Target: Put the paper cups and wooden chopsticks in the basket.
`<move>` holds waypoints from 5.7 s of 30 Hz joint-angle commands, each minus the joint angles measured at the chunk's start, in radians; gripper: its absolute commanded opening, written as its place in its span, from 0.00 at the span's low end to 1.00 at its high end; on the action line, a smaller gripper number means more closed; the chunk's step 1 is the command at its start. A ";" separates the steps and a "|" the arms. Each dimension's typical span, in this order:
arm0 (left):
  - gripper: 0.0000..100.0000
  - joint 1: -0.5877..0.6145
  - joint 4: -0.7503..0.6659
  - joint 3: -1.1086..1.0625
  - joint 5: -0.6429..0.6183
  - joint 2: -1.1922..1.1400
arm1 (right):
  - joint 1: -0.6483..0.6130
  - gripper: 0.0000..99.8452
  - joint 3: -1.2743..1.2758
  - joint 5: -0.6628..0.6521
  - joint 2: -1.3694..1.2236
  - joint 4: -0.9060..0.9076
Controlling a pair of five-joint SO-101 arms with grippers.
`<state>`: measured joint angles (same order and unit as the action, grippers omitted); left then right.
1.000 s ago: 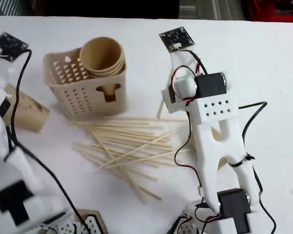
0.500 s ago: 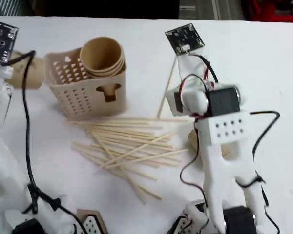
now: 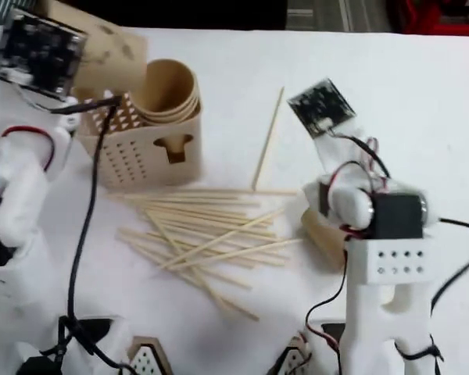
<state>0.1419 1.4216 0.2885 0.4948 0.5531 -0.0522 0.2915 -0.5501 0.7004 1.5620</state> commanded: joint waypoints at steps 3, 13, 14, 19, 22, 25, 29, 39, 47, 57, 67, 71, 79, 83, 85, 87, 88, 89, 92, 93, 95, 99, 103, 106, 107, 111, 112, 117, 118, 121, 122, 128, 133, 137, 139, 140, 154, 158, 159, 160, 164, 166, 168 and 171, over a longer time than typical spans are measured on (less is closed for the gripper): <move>0.02 -0.074 -0.034 0.009 -0.005 -0.056 | 0.168 0.14 0.075 -0.181 0.050 0.008; 0.02 -0.079 -0.041 0.069 0.051 -0.219 | 0.414 0.14 0.218 -0.523 0.067 0.002; 0.02 -0.079 -0.037 0.087 0.052 -0.236 | 0.421 0.14 0.238 -0.552 0.067 0.002; 0.02 -0.081 -0.005 0.152 0.115 -0.340 | 0.458 0.14 0.318 -0.675 0.067 0.001; 0.02 -0.111 0.058 0.196 0.166 -0.378 | 0.487 0.19 0.336 -0.710 0.067 0.001; 0.02 -0.170 0.146 0.265 0.229 -0.381 | 0.522 0.24 0.338 -0.724 0.067 -0.005; 0.03 -0.249 0.235 0.371 0.264 -0.387 | 0.550 0.25 0.345 -0.723 0.061 -0.054; 0.19 -0.275 0.242 0.404 0.172 -0.443 | 0.541 0.25 0.528 -0.723 0.067 -0.231; 0.19 -0.285 0.247 0.405 0.117 -0.409 | 0.455 0.24 0.666 -0.715 0.067 -0.381; 0.19 -0.274 0.334 0.396 0.040 -0.263 | 0.369 0.20 0.756 -0.563 0.067 -0.591; 0.19 -0.077 0.364 0.393 -0.087 -0.145 | 0.331 0.02 0.695 -0.408 0.067 -0.585; 0.19 0.021 0.365 0.358 -0.094 -0.082 | 0.326 0.02 0.580 -0.341 0.067 -0.481; 0.20 0.041 0.336 -0.009 -0.095 0.203 | 0.323 0.02 0.293 -0.229 0.067 -0.248; 0.20 0.042 0.296 -0.215 -0.098 0.357 | 0.306 0.02 0.153 -0.219 0.067 -0.142; 0.20 0.042 0.267 -0.315 -0.107 0.435 | 0.271 0.02 0.084 -0.219 0.067 -0.088; 0.20 0.042 0.226 -0.410 -0.149 0.515 | 0.217 0.02 0.009 -0.209 0.067 -0.030; 0.20 0.042 0.209 -0.453 -0.164 0.555 | 0.188 0.02 -0.035 -0.187 0.067 0.001; 0.20 0.042 0.192 -0.497 -0.173 0.596 | 0.163 0.02 -0.080 -0.163 0.065 0.027; 0.20 0.042 0.153 -0.620 -0.175 0.697 | 0.093 0.02 -0.224 -0.114 0.059 0.102; 0.20 0.042 0.141 -0.664 -0.173 0.728 | 0.070 0.02 -0.269 -0.100 0.058 0.120; 0.20 0.042 0.120 -0.747 -0.173 0.779 | 0.030 0.02 -0.342 -0.078 0.058 0.142; 0.20 0.076 0.074 -0.893 -0.173 0.860 | -0.031 0.02 -0.445 -0.037 0.056 0.148; 0.20 0.166 -0.009 -1.042 -0.175 0.943 | -0.082 0.02 -0.506 0.008 0.056 0.147; 0.20 0.219 -0.072 -1.163 -0.175 1.013 | -0.136 0.02 -0.540 0.055 0.056 0.142; 0.20 0.229 -0.086 -1.203 -0.175 1.040 | -0.160 0.02 -0.552 0.072 0.054 0.136; 0.20 0.262 -0.118 -1.343 -0.175 1.159 | -0.249 0.02 -0.583 0.146 0.054 0.067; 0.20 0.266 -0.120 -1.372 -0.175 1.191 | -0.271 0.02 -0.586 0.163 0.054 0.041; 0.20 0.292 -0.132 -1.456 -0.175 1.280 | -0.395 0.02 -0.580 0.224 0.054 -0.099; 0.20 0.305 -0.144 -1.461 -0.175 1.276 | -0.424 0.02 -0.580 0.233 0.054 -0.130; 0.20 0.325 -0.190 -1.494 -0.176 1.274 | -0.504 0.02 -0.580 0.242 0.036 -0.211; 0.20 0.325 -0.199 -1.508 -0.178 1.274 | -0.522 0.02 -0.580 0.241 0.027 -0.237; 0.20 0.325 -0.242 -1.596 -0.183 1.274 | -0.570 0.02 -0.580 0.241 -0.094 -0.367; 0.20 0.320 -0.247 -1.680 -0.247 1.274 | -0.570 0.02 -0.583 0.241 -0.222 -0.490; 0.20 0.323 -0.276 -1.745 -0.259 1.274 | -0.570 0.02 -0.583 0.241 -0.309 -0.581; 0.20 0.323 -0.282 -1.765 -0.259 1.274 | -0.570 0.02 -0.583 0.241 -0.346 -0.616; 0.20 0.323 -0.281 -1.771 -0.259 1.274 | -0.568 0.02 -0.583 0.241 -0.364 -0.634; 0.20 0.326 -0.281 -1.795 -0.258 1.274 | -0.503 0.02 -0.577 0.241 -0.515 -0.674; 0.20 0.326 -0.281 -1.795 -0.258 1.274 | -0.481 0.03 -0.552 0.242 -0.527 -0.650; 0.20 0.326 -0.281 -1.795 -0.258 1.274 | -0.481 0.05 -0.552 0.242 -0.527 -0.631; 0.20 0.326 -0.281 -1.795 -0.258 1.274 | -0.484 0.08 -0.552 0.242 -0.526 -0.611; 0.20 0.326 -0.281 -1.797 -0.258 1.274 | -0.490 0.20 -0.577 0.316 -0.506 -0.541; 0.20 0.326 -0.281 -1.797 -0.258 1.274 | -0.486 0.24 -0.597 0.373 -0.490 -0.506; 0.20 0.326 -0.281 -1.797 -0.258 1.274 | -0.484 0.25 -0.617 0.382 -0.472 -0.472; 0.20 0.326 -0.290 -1.809 -0.258 1.274 | -0.490 0.25 -0.635 0.381 -0.438 -0.437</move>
<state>0.4580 1.1623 -1.5205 0.2478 1.8190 -0.5493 -0.2516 -0.1803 0.1926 1.1017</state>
